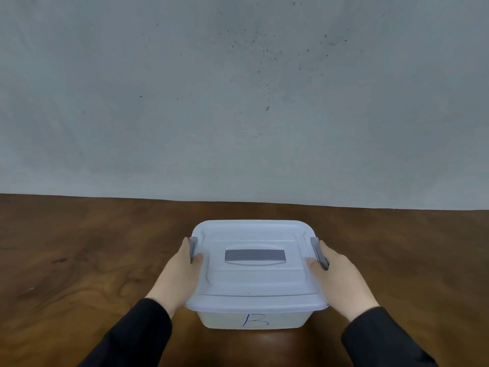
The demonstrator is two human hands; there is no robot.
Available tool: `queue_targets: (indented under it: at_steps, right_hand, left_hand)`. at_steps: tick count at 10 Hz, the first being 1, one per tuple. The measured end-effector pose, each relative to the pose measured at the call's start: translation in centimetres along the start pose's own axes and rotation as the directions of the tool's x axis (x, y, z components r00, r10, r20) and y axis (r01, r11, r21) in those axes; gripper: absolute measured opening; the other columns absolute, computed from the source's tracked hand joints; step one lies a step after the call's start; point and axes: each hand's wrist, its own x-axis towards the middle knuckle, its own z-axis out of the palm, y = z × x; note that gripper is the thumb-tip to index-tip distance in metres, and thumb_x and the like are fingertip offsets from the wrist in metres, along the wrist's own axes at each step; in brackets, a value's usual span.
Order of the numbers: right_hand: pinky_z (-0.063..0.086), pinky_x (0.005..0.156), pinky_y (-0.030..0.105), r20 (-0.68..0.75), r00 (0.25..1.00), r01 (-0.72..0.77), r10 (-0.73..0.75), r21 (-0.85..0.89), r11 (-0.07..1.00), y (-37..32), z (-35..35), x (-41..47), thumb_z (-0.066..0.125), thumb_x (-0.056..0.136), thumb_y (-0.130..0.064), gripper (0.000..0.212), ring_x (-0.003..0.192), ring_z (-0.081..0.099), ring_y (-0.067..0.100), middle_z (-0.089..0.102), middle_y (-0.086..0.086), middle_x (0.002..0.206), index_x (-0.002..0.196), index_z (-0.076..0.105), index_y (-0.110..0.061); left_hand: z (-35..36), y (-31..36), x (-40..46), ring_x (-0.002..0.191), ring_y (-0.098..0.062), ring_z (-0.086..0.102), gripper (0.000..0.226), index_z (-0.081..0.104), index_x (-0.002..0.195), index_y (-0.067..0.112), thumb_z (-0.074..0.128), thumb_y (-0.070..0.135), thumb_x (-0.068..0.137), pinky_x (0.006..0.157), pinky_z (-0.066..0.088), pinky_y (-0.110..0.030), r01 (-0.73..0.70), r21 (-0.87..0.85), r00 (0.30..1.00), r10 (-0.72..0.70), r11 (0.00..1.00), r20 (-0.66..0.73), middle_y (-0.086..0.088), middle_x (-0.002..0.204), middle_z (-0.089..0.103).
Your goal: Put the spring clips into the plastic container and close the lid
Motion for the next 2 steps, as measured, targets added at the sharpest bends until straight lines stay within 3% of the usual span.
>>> queue_targets:
  at_steps: [1, 2]
  right_hand:
    - [0.057, 0.078, 0.024, 0.012, 0.999, -0.03, 0.031, -0.052, 0.998, -0.14, 0.04, 0.18, 0.047, 0.101, -0.038, 0.059, 0.099, 0.064, 0.013, 0.063, -0.006, 0.125, 0.156, 0.026, -0.03]
    - [0.054, 0.09, 0.029, -0.01, 1.0, 0.0, 0.0, 0.008, 1.0, -0.41, -0.15, -0.52, 0.048, 0.101, -0.038, 0.061, 0.116, 0.059, 0.018, 0.055, -0.009, 0.133, 0.156, 0.023, -0.032]
  left_hand:
    - [0.34, 0.21, 0.09, 0.072, 0.0, 0.053, 0.062, 0.008, 0.159, 0.018, 0.037, 0.03, 0.106, 0.055, 0.04, -0.013, 0.0, 0.029, 1.0, 0.0, 1.0, 0.004, 0.007, 0.11, 0.051]
    - [-0.16, 0.27, -0.31, 0.087, -0.005, 0.057, 0.068, 0.002, 0.159, 0.022, 0.039, 0.038, 0.104, 0.07, 0.047, -0.02, 0.024, -0.12, 1.0, -0.024, 0.992, 0.001, 0.001, 0.133, 0.055]
